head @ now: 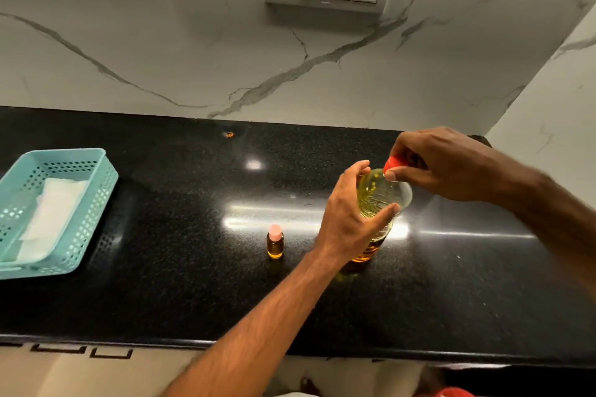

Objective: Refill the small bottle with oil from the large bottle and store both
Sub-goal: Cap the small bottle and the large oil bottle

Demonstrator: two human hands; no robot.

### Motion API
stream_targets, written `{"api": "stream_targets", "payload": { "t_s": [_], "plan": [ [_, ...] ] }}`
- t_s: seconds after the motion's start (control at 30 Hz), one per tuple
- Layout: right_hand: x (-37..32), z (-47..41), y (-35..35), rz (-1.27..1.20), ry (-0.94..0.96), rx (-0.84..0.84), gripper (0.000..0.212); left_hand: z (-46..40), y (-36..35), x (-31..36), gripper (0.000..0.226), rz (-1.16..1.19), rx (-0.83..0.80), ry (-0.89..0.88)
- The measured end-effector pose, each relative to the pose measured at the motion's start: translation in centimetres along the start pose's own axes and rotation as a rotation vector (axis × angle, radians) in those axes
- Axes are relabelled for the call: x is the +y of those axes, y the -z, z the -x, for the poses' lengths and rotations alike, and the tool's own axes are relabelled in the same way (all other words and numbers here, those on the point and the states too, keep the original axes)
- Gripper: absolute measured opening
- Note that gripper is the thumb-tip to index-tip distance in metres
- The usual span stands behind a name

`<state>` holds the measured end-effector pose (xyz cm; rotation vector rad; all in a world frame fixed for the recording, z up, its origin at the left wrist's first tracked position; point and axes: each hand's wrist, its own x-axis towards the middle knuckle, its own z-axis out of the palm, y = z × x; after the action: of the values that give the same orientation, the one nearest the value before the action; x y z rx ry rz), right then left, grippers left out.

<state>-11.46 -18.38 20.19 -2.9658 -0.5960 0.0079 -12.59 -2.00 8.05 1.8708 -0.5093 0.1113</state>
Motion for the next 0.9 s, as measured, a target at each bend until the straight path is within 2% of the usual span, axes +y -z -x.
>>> {"api": "stream_targets", "payload": {
  "t_s": [0.17,0.27,0.33,0.37,0.43,0.47,0.53,0.67,0.73,0.9],
  "plan": [
    [-0.3,0.4,-0.7,-0.091,-0.045,0.042,0.036,0.2,-0.2,0.0,0.081,0.024,0.010,0.005],
    [-0.3,0.9,-1.1,-0.100,-0.060,0.106,0.055,0.4,0.0,0.2,0.083,0.037,-0.006,0.023],
    [-0.1,1.3,-1.6,-0.076,-0.070,0.239,0.063,0.8,0.5,0.3,0.082,0.047,0.004,0.038],
    [-0.3,1.5,-1.9,-0.104,-0.080,0.353,0.060,1.0,0.9,0.3,0.078,0.055,0.028,0.048],
    [-0.6,2.2,-2.3,-0.298,-0.142,0.567,0.044,1.6,2.0,0.2,0.060,0.086,0.079,0.059],
    [-1.0,2.3,-2.7,-0.393,-0.166,0.606,0.035,1.9,2.7,0.0,0.048,0.097,0.112,0.069],
    [-2.8,2.1,-3.7,-0.472,-0.126,0.552,0.031,2.9,4.3,-0.3,0.036,0.147,0.179,0.114],
    [-10.9,0.4,-6.2,-0.663,-0.027,0.612,0.029,5.6,7.5,-1.2,0.050,0.325,0.330,0.271],
    [-15.3,-1.2,-6.8,-0.692,0.063,0.623,0.027,7.3,9.6,-2.2,0.045,0.359,0.416,0.325],
    [-21.7,-7.5,-9.7,-1.051,0.088,0.439,0.009,11.1,16.2,-6.1,0.024,0.263,0.591,0.410]
  ]
}}
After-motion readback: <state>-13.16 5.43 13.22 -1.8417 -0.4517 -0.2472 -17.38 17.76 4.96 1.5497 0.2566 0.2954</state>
